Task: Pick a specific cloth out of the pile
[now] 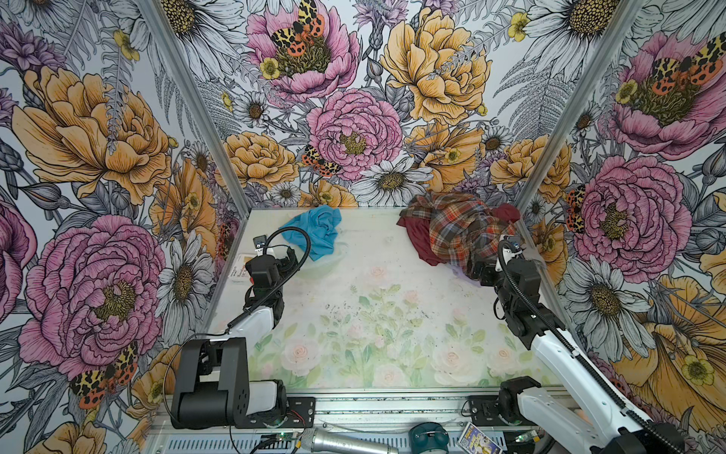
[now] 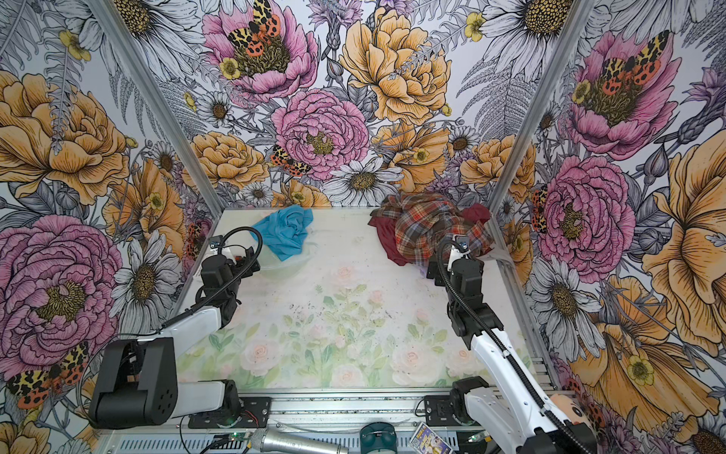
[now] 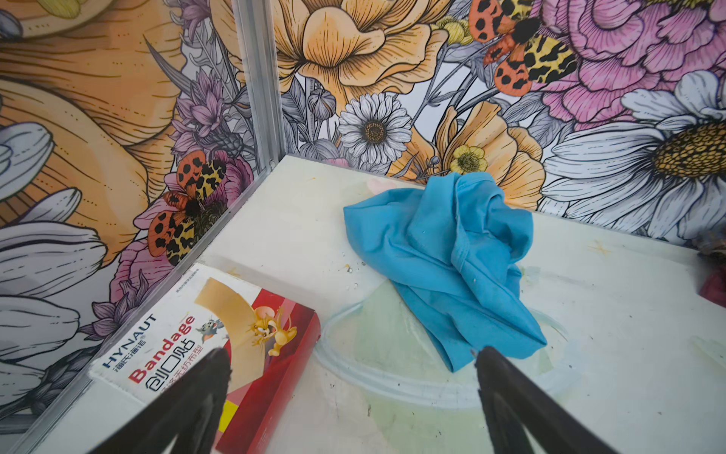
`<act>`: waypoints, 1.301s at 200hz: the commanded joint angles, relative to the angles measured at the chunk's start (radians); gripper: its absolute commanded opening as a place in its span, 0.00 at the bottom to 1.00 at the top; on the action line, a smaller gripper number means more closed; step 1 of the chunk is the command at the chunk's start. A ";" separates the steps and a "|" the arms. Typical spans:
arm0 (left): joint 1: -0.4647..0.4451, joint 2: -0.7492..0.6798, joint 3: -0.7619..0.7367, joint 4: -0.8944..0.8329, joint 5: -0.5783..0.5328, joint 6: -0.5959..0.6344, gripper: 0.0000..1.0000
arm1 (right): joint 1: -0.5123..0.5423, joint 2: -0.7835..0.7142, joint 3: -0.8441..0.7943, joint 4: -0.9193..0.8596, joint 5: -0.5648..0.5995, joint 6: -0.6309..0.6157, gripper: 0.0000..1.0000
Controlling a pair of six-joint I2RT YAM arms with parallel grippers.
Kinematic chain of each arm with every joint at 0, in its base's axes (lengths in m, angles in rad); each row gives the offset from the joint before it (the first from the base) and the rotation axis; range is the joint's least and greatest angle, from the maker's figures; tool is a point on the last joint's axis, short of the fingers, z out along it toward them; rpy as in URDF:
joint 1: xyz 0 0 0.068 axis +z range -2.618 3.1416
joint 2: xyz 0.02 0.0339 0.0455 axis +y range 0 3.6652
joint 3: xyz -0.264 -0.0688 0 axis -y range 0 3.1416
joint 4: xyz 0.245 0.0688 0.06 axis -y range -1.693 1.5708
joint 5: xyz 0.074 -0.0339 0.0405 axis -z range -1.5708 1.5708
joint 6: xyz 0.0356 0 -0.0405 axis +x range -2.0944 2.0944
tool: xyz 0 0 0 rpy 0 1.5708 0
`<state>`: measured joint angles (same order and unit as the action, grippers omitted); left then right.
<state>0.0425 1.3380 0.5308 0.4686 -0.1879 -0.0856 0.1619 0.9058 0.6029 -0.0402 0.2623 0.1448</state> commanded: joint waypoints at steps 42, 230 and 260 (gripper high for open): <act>0.025 0.128 -0.090 0.276 0.140 0.026 0.99 | -0.116 0.081 -0.113 0.284 -0.084 0.006 0.99; -0.043 0.211 -0.150 0.461 0.064 0.089 0.99 | -0.165 0.539 -0.364 1.119 -0.048 -0.048 0.99; -0.043 0.211 -0.149 0.461 0.064 0.089 0.99 | -0.156 0.586 -0.331 1.101 -0.064 -0.060 0.99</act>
<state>0.0040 1.5486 0.3683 0.8963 -0.1081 -0.0147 -0.0036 1.4620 0.2562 0.9543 0.2016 0.1089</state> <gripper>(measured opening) 0.988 0.995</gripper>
